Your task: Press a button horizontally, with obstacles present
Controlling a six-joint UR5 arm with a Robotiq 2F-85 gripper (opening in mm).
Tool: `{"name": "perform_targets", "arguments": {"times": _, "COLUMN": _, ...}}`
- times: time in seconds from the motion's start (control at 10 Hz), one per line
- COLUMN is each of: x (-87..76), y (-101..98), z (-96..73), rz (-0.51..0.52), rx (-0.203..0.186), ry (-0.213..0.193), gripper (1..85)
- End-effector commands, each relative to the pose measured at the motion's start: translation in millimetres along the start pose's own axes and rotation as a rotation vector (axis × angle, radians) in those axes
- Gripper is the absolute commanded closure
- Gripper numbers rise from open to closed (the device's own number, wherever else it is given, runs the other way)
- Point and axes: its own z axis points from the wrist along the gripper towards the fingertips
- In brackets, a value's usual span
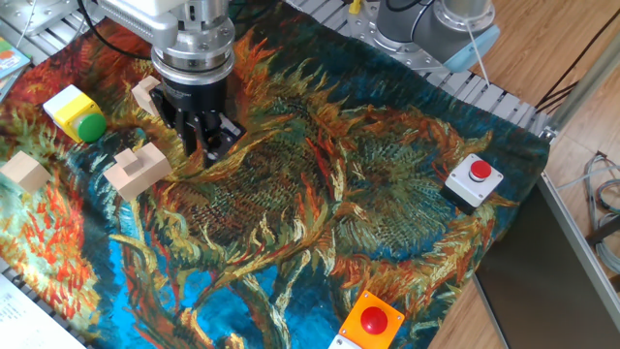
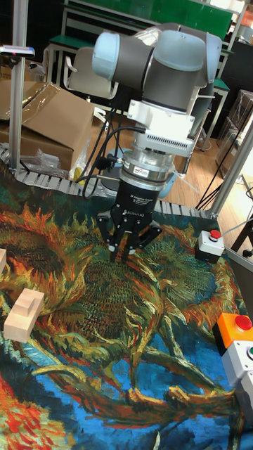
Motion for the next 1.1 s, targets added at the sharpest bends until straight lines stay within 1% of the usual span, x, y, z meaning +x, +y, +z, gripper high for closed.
{"name": "perform_targets", "arguments": {"times": 0.0, "x": -3.3, "y": 0.4, "z": -1.2, "rz": -0.007, "rx": -0.005, "ry": -0.012, "gripper": 84.3}}
{"name": "perform_targets", "arguments": {"times": 0.1, "x": -4.8, "y": 3.8, "z": -1.2, "rz": -0.011, "rx": -0.018, "ry": -0.018, "gripper": 84.3}}
{"name": "perform_targets", "arguments": {"times": 0.3, "x": -12.6, "y": 17.4, "z": -2.1, "rz": -0.015, "rx": -0.07, "ry": -0.049, "gripper": 84.3}}
{"name": "perform_targets", "arguments": {"times": 0.4, "x": -22.0, "y": 16.2, "z": -2.7, "rz": -0.068, "rx": -0.063, "ry": -0.087, "gripper": 84.3}}
{"name": "perform_targets", "arguments": {"times": 0.5, "x": -27.5, "y": 15.9, "z": -3.2, "rz": -0.122, "rx": -0.058, "ry": -0.11, "gripper": 84.3}}
{"name": "perform_targets", "arguments": {"times": 0.6, "x": -21.8, "y": 15.8, "z": -2.6, "rz": -0.134, "rx": -0.058, "ry": -0.088, "gripper": 84.3}}
{"name": "perform_targets", "arguments": {"times": 0.7, "x": -14.7, "y": 19.4, "z": -2.4, "rz": -0.119, "rx": -0.074, "ry": -0.061, "gripper": 84.3}}
{"name": "perform_targets", "arguments": {"times": 0.9, "x": -7.0, "y": 15.2, "z": -1.8, "rz": -0.092, "rx": -0.061, "ry": -0.03, "gripper": 84.3}}
{"name": "perform_targets", "arguments": {"times": 1.0, "x": 2.6, "y": 14.8, "z": -1.6, "rz": -0.069, "rx": -0.06, "ry": 0.008, "gripper": 84.3}}
